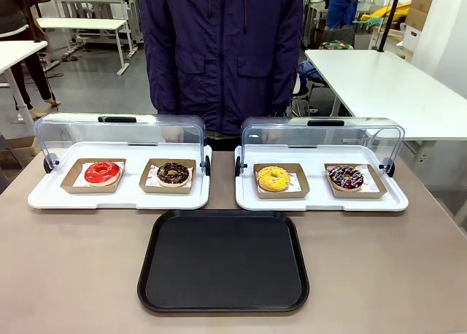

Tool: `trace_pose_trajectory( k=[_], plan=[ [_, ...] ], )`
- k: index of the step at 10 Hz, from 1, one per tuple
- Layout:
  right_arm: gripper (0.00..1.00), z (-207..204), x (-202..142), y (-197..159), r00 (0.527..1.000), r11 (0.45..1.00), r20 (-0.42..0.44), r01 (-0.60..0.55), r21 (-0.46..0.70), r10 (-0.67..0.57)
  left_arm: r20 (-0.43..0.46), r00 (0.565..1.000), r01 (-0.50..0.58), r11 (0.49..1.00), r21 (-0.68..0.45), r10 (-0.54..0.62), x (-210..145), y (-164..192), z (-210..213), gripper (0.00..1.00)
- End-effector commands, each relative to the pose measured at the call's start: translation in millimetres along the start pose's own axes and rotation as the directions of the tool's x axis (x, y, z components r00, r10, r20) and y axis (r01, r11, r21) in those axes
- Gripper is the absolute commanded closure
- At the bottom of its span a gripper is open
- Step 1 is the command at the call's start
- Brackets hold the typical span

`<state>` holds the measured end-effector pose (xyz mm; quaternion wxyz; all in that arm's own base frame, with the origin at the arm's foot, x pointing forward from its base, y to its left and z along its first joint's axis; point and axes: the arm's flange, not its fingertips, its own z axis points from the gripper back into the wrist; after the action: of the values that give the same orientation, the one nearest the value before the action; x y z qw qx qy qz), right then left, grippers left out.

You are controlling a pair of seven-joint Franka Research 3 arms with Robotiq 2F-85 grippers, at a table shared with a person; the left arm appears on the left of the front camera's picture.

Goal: Move the third donut from the left to the tray.
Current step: Pick up the Paper togo box containing the Donut indicated by the person and place it on the Handle tray.

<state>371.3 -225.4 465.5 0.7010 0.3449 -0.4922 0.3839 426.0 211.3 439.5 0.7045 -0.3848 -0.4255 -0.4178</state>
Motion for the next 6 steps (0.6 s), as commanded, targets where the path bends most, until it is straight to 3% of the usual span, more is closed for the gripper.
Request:
trace_pose_trajectory(
  k=[1,6],
  plan=[
    [0.0,-0.8,0.9,-0.7,1.0,1.0,0.019,-0.008,0.002,0.008,-0.009,1.0,-0.008,1.0,-0.003,0.008,2.9,-0.5,0.8,0.0],
    [0.0,-0.8,0.9,-0.7,1.0,1.0,0.019,-0.008,0.002,0.008,-0.009,1.0,-0.008,1.0,-0.003,0.008,2.9,-0.5,0.8,0.0]
  ],
)
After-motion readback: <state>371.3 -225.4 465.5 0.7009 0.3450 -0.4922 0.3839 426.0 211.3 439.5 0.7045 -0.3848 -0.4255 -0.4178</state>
